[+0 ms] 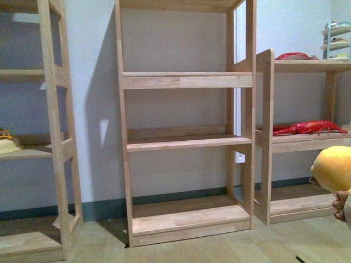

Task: Put away toys

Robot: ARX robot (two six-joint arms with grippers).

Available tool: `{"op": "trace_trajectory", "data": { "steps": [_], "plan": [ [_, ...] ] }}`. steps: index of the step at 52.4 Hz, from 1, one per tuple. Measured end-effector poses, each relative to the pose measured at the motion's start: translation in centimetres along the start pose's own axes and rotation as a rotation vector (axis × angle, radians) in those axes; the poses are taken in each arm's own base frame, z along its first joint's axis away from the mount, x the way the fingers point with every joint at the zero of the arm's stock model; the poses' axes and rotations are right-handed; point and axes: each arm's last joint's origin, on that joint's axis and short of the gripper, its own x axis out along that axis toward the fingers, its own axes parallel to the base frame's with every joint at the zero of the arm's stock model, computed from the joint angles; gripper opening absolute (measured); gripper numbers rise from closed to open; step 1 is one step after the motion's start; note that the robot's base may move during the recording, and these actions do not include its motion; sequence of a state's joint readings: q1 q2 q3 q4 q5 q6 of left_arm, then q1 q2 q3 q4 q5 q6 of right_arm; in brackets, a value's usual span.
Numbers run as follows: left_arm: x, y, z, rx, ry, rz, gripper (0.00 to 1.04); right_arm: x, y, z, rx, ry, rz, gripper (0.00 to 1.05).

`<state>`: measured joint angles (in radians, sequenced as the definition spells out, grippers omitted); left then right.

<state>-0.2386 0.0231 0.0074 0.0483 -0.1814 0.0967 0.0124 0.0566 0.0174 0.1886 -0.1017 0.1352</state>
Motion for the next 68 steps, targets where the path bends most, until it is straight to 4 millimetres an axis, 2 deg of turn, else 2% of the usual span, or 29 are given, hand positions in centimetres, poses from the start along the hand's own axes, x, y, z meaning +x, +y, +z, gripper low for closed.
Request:
{"op": "trace_trajectory", "data": {
  "steps": [68],
  "plan": [
    [-0.01, 0.03, 0.03, -0.001, -0.003, 0.004, 0.98, 0.0, 0.0, -0.03, 0.0, 0.001, -0.002, 0.07]
  ]
}}
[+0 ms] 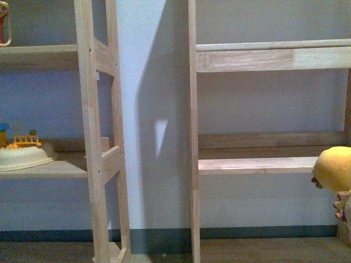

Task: Put away toys

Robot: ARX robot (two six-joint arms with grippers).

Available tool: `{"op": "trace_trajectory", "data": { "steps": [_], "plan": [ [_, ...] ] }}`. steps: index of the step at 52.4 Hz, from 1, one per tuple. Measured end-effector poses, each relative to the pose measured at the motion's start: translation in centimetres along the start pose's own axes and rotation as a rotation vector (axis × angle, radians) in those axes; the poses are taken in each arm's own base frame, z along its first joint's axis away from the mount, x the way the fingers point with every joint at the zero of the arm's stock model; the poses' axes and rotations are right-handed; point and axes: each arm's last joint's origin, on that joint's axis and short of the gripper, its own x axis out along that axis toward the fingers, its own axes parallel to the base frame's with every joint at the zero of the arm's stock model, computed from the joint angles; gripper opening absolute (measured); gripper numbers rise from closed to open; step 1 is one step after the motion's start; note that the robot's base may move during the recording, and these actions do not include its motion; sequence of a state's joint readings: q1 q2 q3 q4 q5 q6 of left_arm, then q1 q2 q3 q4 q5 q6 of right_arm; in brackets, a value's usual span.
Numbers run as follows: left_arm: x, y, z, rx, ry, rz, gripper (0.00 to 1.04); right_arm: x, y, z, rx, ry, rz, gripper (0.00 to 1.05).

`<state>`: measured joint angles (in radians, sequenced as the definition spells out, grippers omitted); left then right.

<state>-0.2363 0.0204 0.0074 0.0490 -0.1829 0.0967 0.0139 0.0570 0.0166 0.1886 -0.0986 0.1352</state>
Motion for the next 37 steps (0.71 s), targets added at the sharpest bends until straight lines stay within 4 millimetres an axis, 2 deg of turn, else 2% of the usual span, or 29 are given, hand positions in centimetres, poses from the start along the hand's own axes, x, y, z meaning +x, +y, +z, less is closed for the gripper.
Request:
{"op": "trace_trajectory", "data": {
  "steps": [37],
  "plan": [
    [0.0, 0.0, 0.0, 0.0, 0.0, 0.0, 0.98, 0.0, 0.0, 0.0, 0.0, 0.0, 0.001, 0.07]
  ]
}}
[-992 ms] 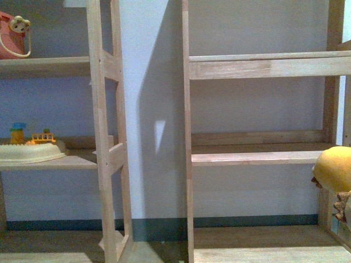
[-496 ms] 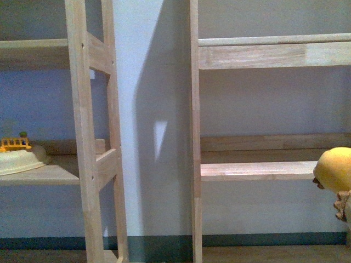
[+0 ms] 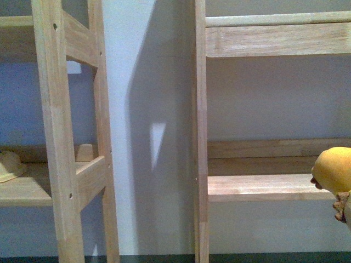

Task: Put away toys

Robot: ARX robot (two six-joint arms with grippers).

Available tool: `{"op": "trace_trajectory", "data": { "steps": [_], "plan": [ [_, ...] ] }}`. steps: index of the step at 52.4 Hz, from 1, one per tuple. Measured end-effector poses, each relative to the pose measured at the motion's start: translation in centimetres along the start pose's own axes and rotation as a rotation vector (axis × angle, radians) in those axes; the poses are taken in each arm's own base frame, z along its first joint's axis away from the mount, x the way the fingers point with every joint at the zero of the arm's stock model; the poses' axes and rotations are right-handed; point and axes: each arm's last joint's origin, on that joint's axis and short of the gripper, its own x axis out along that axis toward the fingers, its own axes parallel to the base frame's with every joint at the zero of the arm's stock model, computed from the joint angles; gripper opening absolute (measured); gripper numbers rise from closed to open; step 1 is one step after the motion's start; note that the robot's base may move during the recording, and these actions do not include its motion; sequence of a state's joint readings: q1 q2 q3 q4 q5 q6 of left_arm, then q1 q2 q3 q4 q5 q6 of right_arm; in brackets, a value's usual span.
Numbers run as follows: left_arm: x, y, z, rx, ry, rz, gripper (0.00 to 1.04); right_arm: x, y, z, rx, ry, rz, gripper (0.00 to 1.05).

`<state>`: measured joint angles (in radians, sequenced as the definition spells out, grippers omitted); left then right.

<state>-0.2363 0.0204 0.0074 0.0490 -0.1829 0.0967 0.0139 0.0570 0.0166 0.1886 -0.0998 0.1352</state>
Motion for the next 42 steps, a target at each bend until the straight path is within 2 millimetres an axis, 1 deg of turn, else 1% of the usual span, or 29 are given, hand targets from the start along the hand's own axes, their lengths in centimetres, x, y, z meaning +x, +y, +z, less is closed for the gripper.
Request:
{"op": "trace_trajectory", "data": {
  "steps": [31, 33, 38, 42],
  "plan": [
    [0.0, 0.0, 0.0, 0.0, 0.001, 0.0, 0.98, 0.0, 0.0, 0.0, 0.0, 0.0, 0.0, 0.07],
    [0.0, 0.0, 0.0, 0.0, 0.001, 0.0, 0.98, 0.0, 0.0, 0.0, -0.009, 0.012, -0.02, 0.07],
    [0.0, 0.0, 0.0, 0.0, 0.001, 0.0, 0.98, 0.2, 0.3, 0.5, -0.091, 0.108, -0.132, 0.07],
    [0.0, 0.0, 0.0, 0.0, 0.001, 0.0, 0.98, 0.6, 0.9, 1.5, -0.134, 0.127, -0.185, 0.07]
  ]
}}
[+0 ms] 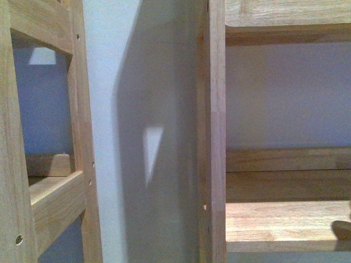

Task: Put away toys

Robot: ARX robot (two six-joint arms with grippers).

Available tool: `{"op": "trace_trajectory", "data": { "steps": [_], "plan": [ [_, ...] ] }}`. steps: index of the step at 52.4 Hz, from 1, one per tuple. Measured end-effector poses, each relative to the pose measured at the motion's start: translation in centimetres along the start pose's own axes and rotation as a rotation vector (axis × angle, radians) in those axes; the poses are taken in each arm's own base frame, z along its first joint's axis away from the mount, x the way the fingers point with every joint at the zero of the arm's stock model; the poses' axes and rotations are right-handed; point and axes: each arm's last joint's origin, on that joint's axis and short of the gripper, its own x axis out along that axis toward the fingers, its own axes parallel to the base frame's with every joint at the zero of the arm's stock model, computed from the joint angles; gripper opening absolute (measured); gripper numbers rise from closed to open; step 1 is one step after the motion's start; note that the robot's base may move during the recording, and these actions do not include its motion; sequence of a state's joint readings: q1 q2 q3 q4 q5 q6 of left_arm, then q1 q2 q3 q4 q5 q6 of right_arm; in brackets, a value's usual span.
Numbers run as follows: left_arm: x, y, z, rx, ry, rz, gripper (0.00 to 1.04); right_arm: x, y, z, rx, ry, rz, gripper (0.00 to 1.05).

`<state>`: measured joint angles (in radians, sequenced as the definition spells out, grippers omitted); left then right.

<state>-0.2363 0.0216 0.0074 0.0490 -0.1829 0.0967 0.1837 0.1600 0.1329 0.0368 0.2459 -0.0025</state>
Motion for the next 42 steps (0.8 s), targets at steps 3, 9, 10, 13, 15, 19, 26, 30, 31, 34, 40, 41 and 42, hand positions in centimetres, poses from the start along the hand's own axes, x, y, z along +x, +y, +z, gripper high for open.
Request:
{"op": "trace_trajectory", "data": {
  "steps": [3, 9, 10, 13, 15, 19, 26, 30, 31, 34, 40, 41, 42],
  "plan": [
    [0.0, 0.0, 0.0, 0.0, 0.0, 0.0, 0.98, 0.0, 0.4, 1.2, -0.02, -0.016, -0.017, 0.07],
    [0.0, 0.0, 0.0, 0.0, 0.0, 0.0, 0.98, -0.1, 1.6, 5.1, -0.031, -0.106, 0.017, 0.07],
    [0.0, 0.0, 0.0, 0.0, 0.0, 0.0, 0.98, -0.1, 1.7, 5.5, -0.031, -0.115, 0.024, 0.07],
    [0.0, 0.0, 0.0, 0.0, 0.0, 0.0, 0.98, -0.3, 2.4, 7.8, -0.029, -0.158, 0.063, 0.07],
    [0.0, 0.0, 0.0, 0.0, 0.0, 0.0, 0.98, -0.4, 3.0, 9.4, -0.031, -0.185, 0.096, 0.07],
    [0.0, 0.0, 0.0, 0.0, 0.0, 0.0, 0.98, -0.3, 4.1, 12.6, -0.051, -0.218, 0.16, 0.07],
    [0.0, 0.0, 0.0, 0.0, 0.0, 0.0, 0.98, 0.0, 4.9, 16.9, -0.067, -0.275, 0.202, 0.07],
    [0.0, 0.0, 0.0, 0.0, 0.0, 0.0, 0.98, 0.1, 4.8, 19.8, -0.08, -0.331, 0.203, 0.07],
    [0.0, 0.0, 0.0, 0.0, 0.0, 0.0, 0.98, 0.1, 4.7, 20.2, -0.081, -0.34, 0.203, 0.07],
    [0.0, 0.0, 0.0, 0.0, 0.0, 0.0, 0.98, 0.1, 4.4, 22.0, -0.085, -0.373, 0.197, 0.07],
    [0.0, 0.0, 0.0, 0.0, 0.0, 0.0, 0.98, 0.3, 3.3, 25.1, -0.11, -0.423, 0.176, 0.07],
    [0.0, 0.0, 0.0, 0.0, 0.0, 0.0, 0.98, 0.4, 3.0, 25.7, -0.108, -0.429, 0.175, 0.07],
    [0.0, 0.0, 0.0, 0.0, 0.0, 0.0, 0.98, 0.5, 2.9, 25.9, -0.113, -0.432, 0.173, 0.07]
  ]
}}
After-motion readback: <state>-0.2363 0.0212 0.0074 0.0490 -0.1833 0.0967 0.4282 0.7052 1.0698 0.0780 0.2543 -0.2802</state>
